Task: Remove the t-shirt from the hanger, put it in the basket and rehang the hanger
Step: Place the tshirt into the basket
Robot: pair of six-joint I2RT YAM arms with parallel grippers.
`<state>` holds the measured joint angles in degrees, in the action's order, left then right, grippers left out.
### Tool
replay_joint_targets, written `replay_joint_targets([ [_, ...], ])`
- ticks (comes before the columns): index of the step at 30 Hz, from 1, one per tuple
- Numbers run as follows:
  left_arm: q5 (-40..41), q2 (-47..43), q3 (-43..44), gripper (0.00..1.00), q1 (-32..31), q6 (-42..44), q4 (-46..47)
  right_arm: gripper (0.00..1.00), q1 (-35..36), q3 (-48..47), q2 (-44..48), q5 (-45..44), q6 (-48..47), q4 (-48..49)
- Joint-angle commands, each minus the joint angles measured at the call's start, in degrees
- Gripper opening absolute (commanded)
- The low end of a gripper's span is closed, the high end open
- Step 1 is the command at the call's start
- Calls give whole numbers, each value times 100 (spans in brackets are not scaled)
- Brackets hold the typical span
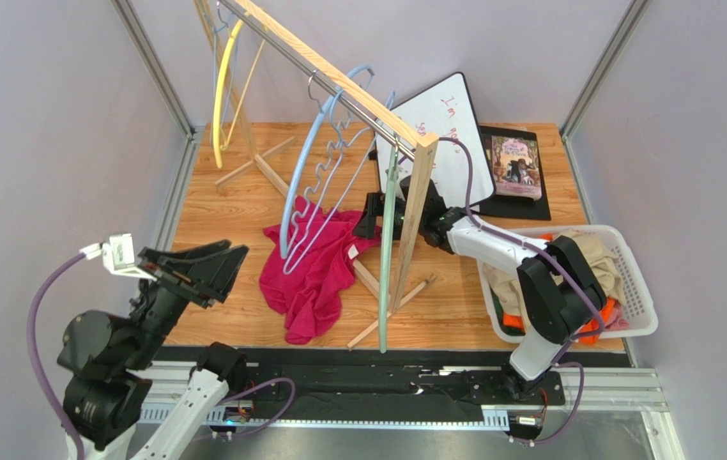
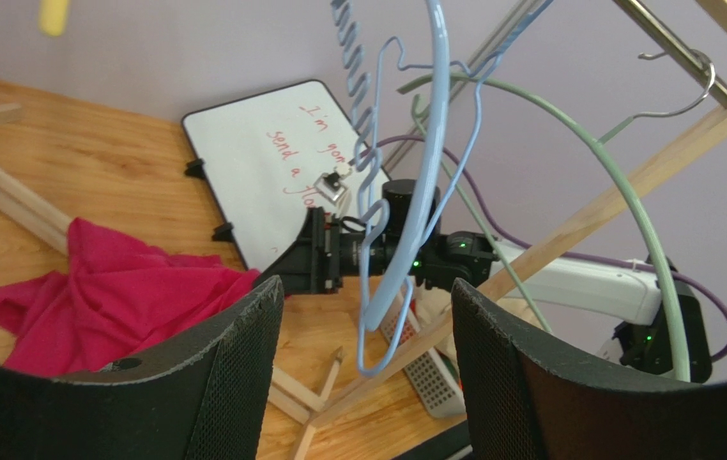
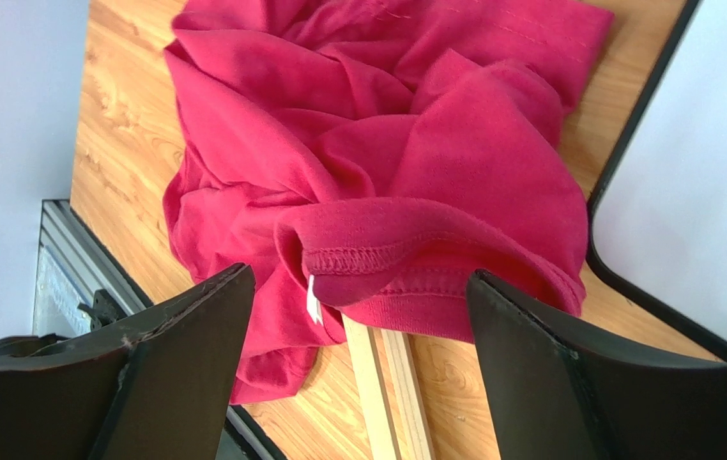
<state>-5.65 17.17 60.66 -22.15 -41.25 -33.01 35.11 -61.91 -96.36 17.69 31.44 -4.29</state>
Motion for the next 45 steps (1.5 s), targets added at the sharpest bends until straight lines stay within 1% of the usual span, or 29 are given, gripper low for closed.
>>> replay_joint_targets([
  [1, 782, -512, -81, 70, -8, 293, -978, 87, 83, 64, 257, -416, 467, -221],
  [5, 1048, -750, -213, 70, -8, 407, -1268, 87, 206, 433, 398, -468, 767, -116],
  [11, 1022, -715, -248, 70, -8, 513, -1392, 87, 338, 689, 530, -583, 688, 104],
  [13, 996, -732, -283, 70, -8, 504, -1392, 87, 338, 654, 399, -469, 670, 183],
  [15, 987, -776, -353, 70, -8, 478, -1374, 87, 365, 628, 180, -293, 644, 559],
  [19, 873, -838, -459, 69, -8, 390, -1295, 87, 417, 374, -269, -407, 521, 1140],
  [24, 811, -864, -354, 69, -8, 372, -1426, 85, 400, -101, -674, -495, 635, 1097],
  [26, 855, -925, -292, 69, -8, 373, -1532, 83, 400, -268, -814, -486, 644, 1194],
  [27, 890, -943, -283, 69, -8, 381, -1550, 81, 409, -347, -884, -469, 679, 1185],
  [28, 899, -970, -283, 69, -8, 373, -1594, 75, 409, -444, -1007, -408, 679, 1133],
  [30, 916, -1031, -283, 69, -8, 355, -1620, 69, 400, -603, -1104, -355, 705, 1176],
  [33, 934, -1066, -257, 68, -8, 337, -1682, 53, 409, -770, -1280, -249, 776, 1326],
  [34, 925, -1058, -257, 68, -8, 337, -1691, 37, 409, -813, -1333, -223, 793, 1361],
  [36, 908, -1058, -248, 68, -8, 329, -1691, 27, 400, -937, -1473, -196, 837, 1396],
  [37, 899, -1058, -239, 68, -8, 320, -1699, 17, 391, -963, -1526, -92, 863, 1466],
  [39, 890, -1066, -204, 68, -8, 320, -1699, 7, 391, -1033, -1570, -47, 872, 1493],
  [40, 890, -1058, -187, 68, -8, 311, -1726, 0, 382, -1051, -1544, -12, 855, 1476],
  [45, 978, -1084, -37, 68, -8, 337, -1901, 0, 119, -788, -851, 41, 828, 1379],
])
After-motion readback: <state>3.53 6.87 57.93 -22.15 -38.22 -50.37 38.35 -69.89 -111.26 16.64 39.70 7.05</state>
